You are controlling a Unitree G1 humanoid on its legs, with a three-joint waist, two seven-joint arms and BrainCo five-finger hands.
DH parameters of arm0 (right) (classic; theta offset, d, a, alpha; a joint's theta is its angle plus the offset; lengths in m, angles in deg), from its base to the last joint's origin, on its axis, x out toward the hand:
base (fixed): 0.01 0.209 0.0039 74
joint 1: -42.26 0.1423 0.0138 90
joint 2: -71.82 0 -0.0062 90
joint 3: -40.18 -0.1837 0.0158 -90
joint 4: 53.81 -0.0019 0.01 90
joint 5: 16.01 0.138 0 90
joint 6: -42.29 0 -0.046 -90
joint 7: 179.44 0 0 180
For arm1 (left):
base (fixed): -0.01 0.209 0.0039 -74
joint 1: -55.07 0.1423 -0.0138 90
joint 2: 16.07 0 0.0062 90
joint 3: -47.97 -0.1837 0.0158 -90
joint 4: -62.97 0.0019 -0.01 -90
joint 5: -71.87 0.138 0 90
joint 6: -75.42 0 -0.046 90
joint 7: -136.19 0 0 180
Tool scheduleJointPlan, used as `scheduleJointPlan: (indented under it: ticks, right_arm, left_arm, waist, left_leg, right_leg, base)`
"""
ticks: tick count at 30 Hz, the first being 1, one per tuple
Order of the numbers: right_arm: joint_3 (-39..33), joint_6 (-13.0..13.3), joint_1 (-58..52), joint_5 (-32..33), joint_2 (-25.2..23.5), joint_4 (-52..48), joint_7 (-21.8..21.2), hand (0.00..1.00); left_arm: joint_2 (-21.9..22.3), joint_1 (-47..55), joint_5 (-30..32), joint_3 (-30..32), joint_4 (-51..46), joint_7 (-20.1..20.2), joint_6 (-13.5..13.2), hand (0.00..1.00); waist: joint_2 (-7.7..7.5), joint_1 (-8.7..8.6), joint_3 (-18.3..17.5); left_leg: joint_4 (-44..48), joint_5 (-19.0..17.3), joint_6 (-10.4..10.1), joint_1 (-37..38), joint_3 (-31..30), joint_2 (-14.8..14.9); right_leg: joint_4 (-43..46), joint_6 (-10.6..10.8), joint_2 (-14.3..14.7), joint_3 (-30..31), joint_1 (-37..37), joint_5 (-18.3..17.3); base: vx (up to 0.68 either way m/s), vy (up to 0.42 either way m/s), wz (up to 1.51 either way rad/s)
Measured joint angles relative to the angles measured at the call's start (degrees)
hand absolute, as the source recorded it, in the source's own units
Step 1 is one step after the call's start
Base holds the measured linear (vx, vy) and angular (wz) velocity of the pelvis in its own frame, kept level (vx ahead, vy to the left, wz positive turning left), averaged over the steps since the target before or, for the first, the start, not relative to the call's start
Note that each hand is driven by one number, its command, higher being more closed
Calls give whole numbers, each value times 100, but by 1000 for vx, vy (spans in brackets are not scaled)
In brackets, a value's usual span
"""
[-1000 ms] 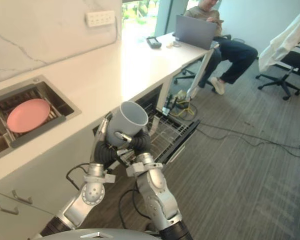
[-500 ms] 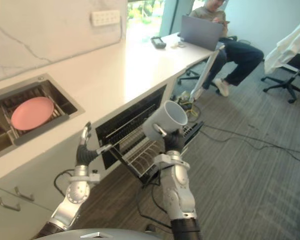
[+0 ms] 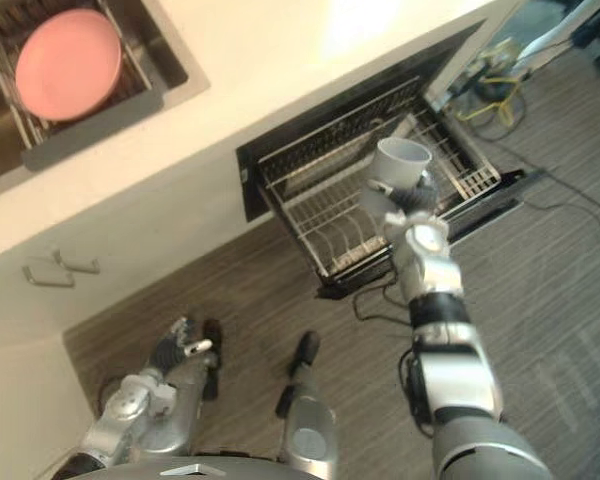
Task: Walk over to the sink, pick up the cup, carry it to the dishwasher, place the cup inside the dishwasher, then close the dishwasher door
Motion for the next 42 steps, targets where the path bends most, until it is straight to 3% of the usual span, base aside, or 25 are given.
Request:
scheduleJointPlan:
  ticks: [4, 8, 13, 14, 20, 28, 32, 38, 42]
  right_arm:
    - [363, -348, 772, -106, 279, 955, -594, 100]
    - [609, -580, 1156, -753, 293, 1565, -1180, 100]
    - [826, -772, 1640, -1517, 515, 1959, -1654, 100]
    - [832, -783, 1678, -1611, 515, 1969, -1656, 0]
    - [864, -956, 1835, -1971, 504, 2181, -1708, 0]
    - [939, -921, 1831, -1927, 420, 2183, -1587, 0]
    - [934, -921, 1821, -1920, 336, 1951, -1522, 0]
    - [864, -822, 1562, -1689, 206, 793, -1526, 0]
    - [602, -823, 1074, -1511, -177, 69, -1530, 0]
  left_arm:
    - [9, -267, -536, 39, 369, 329, -81, 0]
    - [-12, -341, -653, 94, 508, 494, -224, 0]
    - [22, -419, -851, 84, 703, 552, -259, 0]
    - [28, -422, -857, 78, 705, 553, -259, 0]
    - [62, -431, -899, 59, 758, 566, -300, 0]
    - [71, -431, -940, 67, 841, 549, -288, 0]
    - [83, -440, -917, 111, 860, 457, -84, 0]
    - [84, -438, -781, 426, 890, 436, 129, 0]
    - [64, -351, -691, 728, 929, 435, 223, 0]
  waist:
    - [204, 147, 140]
    - [340, 355, 220]
    - [561, 536, 364]
    - [590, 544, 383]
    - [671, 556, 424]
    - [673, 529, 427]
    - [656, 502, 436]
    - [475, 357, 526]
    - [176, 292, 464]
  left_leg:
    - [2, 73, 70, -289, -133, -85]
    - [-27, 138, 38, -561, -251, -110]
    - [-529, 549, 18, -673, -478, -170]
    - [-575, 588, 24, -671, -501, -173]
    - [-872, 805, 10, -664, -586, -190]
    - [-1134, 1003, 20, -439, -602, -143]
    - [-1221, 1012, 8, -205, -538, -112]
    - [-1229, 971, -60, 253, -424, 0]
    - [-1233, 891, -154, 669, -288, 102]
  right_leg:
    - [0, 12, -67, -132, -195, 75]
    - [1, -18, -75, -299, -397, 124]
    - [1, -21, -75, -569, -599, 123]
    - [2, -22, -74, -589, -603, 122]
    - [25, -94, -69, -654, -692, 68]
    - [53, -157, -26, -715, -599, 19]
    - [46, -178, 2, -646, -442, 3]
    - [17, -232, 102, -554, -53, -76]
    - [1, -218, 169, -426, 279, -130]
  base:
    - [-12, 63, 19]
    - [-15, 43, 20]
    - [-11, 9, 24]
    - [1, 9, 13]
    - [14, 17, 6]
    - [10, 2, 0]
    - [31, -10, -10]
    - [37, -47, -12]
    - [66, -73, -18]
